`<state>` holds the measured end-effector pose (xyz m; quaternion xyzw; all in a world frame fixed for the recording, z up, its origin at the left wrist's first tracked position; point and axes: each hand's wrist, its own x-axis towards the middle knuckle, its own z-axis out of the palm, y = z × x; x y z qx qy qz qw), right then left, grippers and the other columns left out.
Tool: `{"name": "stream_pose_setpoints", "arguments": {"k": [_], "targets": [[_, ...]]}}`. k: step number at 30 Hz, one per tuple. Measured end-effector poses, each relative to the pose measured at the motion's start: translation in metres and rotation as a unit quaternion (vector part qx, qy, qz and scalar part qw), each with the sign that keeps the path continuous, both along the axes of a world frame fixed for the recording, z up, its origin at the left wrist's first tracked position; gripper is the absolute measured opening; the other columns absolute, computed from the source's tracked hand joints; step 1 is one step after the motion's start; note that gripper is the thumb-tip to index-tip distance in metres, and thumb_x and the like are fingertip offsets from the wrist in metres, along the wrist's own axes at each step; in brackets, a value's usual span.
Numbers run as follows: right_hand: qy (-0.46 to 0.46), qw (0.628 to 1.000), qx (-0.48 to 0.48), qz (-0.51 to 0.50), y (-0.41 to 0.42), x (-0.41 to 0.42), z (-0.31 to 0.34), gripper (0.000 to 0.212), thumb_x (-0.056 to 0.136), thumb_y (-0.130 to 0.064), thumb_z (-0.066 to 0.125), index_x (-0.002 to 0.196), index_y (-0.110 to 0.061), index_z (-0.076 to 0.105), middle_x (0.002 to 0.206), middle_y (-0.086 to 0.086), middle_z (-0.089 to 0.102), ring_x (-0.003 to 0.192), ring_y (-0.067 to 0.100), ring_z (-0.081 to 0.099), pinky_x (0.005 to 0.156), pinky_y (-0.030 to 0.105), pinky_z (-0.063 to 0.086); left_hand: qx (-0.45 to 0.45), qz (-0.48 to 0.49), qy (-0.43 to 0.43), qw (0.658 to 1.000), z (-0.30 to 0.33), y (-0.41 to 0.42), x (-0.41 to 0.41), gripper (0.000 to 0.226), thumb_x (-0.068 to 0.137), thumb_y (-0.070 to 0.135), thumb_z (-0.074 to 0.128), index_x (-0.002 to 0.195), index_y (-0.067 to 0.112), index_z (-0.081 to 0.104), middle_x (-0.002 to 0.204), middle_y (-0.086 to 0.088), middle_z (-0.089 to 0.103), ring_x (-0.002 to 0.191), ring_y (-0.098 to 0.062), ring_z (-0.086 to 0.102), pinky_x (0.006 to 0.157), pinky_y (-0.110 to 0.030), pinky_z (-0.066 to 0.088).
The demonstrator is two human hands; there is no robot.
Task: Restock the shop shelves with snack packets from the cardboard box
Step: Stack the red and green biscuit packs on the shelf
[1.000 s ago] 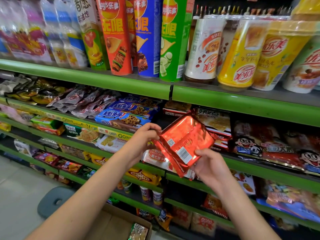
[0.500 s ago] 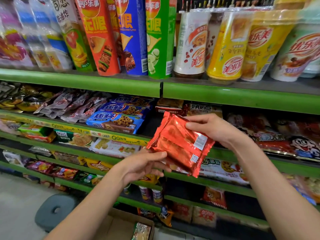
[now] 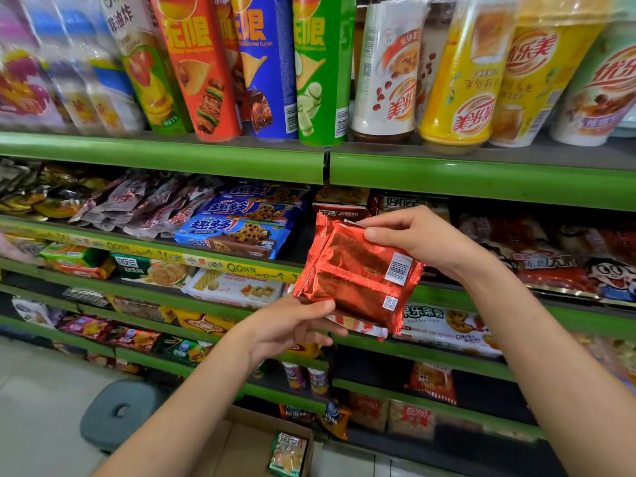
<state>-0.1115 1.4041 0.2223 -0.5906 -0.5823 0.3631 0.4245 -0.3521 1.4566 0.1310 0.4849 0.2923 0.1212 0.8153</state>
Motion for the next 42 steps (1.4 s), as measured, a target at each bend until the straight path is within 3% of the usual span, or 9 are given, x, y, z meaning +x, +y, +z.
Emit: {"name": "stream_pose_setpoints", "arguments": {"k": [11, 16, 19, 22, 26, 29, 33, 38, 42], "targets": [[0.014, 1.000, -0.002, 0.006, 0.001, -0.002, 0.001, 0.016, 0.086, -0.025, 0.075, 0.099, -0.033, 0.078, 0.091, -0.005, 0.079, 0.081, 0.006, 0.073, 0.069, 0.016, 0.054, 0.017, 0.003, 0.006, 1.000, 0.002, 0.003, -0.002, 0.050, 0.074, 0.030, 0.080, 0.120, 0.014, 0.067, 0.127, -0.014, 0.069, 0.100, -0.028, 0.072, 0.078, -0.035, 0.059], [-0.006, 1.000, -0.005, 0.011, -0.005, -0.005, 0.002, 0.043, 0.082, -0.007, 0.078, 0.112, -0.037, 0.070, 0.115, 0.009, 0.072, 0.104, 0.019, 0.068, 0.095, 0.036, 0.053, -0.004, 0.041, -0.013, 0.999, 0.006, 0.004, -0.001, 0.049, 0.082, 0.024, 0.076, 0.125, 0.007, 0.061, 0.122, -0.018, 0.070, 0.092, -0.027, 0.074, 0.073, -0.032, 0.061], [-0.065, 0.997, 0.046, 0.012, -0.019, -0.016, -0.001, 0.060, 0.077, -0.008, 0.081, 0.116, -0.050, 0.062, 0.118, -0.012, 0.065, 0.102, 0.001, 0.062, 0.084, 0.024, 0.052, -0.049, 0.131, -0.026, 0.990, 0.008, 0.006, 0.004, 0.052, 0.087, 0.026, 0.066, 0.130, 0.002, 0.052, 0.114, -0.026, 0.071, 0.084, -0.028, 0.076, 0.066, -0.031, 0.063], [-0.218, 0.965, 0.147, 0.023, -0.034, -0.039, -0.015, 0.063, 0.078, -0.018, 0.077, 0.131, -0.043, 0.055, 0.115, -0.025, 0.057, 0.105, 0.003, 0.053, 0.086, 0.027, 0.049, -0.094, 0.161, -0.064, 0.980, 0.013, 0.009, 0.004, 0.041, 0.101, 0.032, 0.049, 0.131, 0.004, 0.055, 0.110, -0.028, 0.072, 0.085, -0.032, 0.076, 0.063, -0.035, 0.063], [-0.350, 0.882, 0.311, 0.046, -0.046, -0.063, -0.048, 0.067, 0.074, -0.003, 0.081, 0.132, -0.024, 0.057, 0.115, -0.004, 0.069, 0.100, 0.018, 0.053, 0.084, 0.036, 0.048, -0.139, 0.162, -0.123, 0.969, 0.019, 0.014, -0.009, 0.062, 0.092, 0.062, 0.050, 0.118, 0.010, 0.074, 0.124, -0.021, 0.069, 0.106, -0.036, 0.071, 0.081, -0.047, 0.061], [-0.416, 0.844, 0.332, 0.069, -0.050, -0.070, -0.072, 0.053, 0.078, 0.001, 0.077, 0.126, -0.020, 0.067, 0.110, -0.007, 0.071, 0.097, 0.018, 0.055, 0.083, 0.034, 0.047, -0.069, 0.147, -0.075, 0.984, 0.024, 0.016, -0.011, 0.051, 0.081, 0.032, 0.075, 0.125, 0.006, 0.068, 0.128, -0.022, 0.066, 0.114, -0.037, 0.067, 0.092, -0.049, 0.058], [-0.292, 0.911, 0.290, 0.014, -0.045, -0.068, -0.079, 0.026, 0.089, -0.026, 0.067, 0.114, -0.020, 0.072, 0.112, -0.010, 0.067, 0.110, 0.015, 0.054, 0.095, 0.035, 0.045, -0.011, 0.163, -0.035, 0.986, 0.031, 0.023, -0.009, 0.050, 0.077, 0.011, 0.073, 0.126, 0.002, 0.065, 0.120, -0.022, 0.070, 0.106, -0.036, 0.071, 0.087, -0.048, 0.060], [-0.069, 0.986, 0.074, -0.131, -0.029, -0.061, -0.068, 0.041, 0.090, -0.043, 0.065, 0.126, -0.044, 0.045, 0.123, -0.029, 0.047, 0.119, -0.011, 0.045, 0.095, 0.017, 0.038, -0.021, 0.170, -0.029, 0.985, 0.042, 0.042, -0.012, 0.043, 0.080, 0.017, 0.070, 0.122, 0.008, 0.069, 0.123, -0.019, 0.070, 0.113, -0.036, 0.068, 0.097, -0.057, 0.053], [0.387, 0.912, -0.077, -0.111, -0.007, -0.069, -0.063, 0.058, 0.092, -0.014, 0.069, 0.140, -0.025, 0.039, 0.127, 0.008, 0.066, 0.103, 0.027, 0.072, 0.086, 0.046, 0.059, -0.056, 0.190, -0.062, 0.978, 0.041, 0.051, -0.011, 0.028, 0.077, 0.027, 0.074, 0.099, 0.012, 0.082, 0.116, -0.017, 0.073, 0.103, -0.033, 0.073, 0.081, -0.050, 0.061]]}}
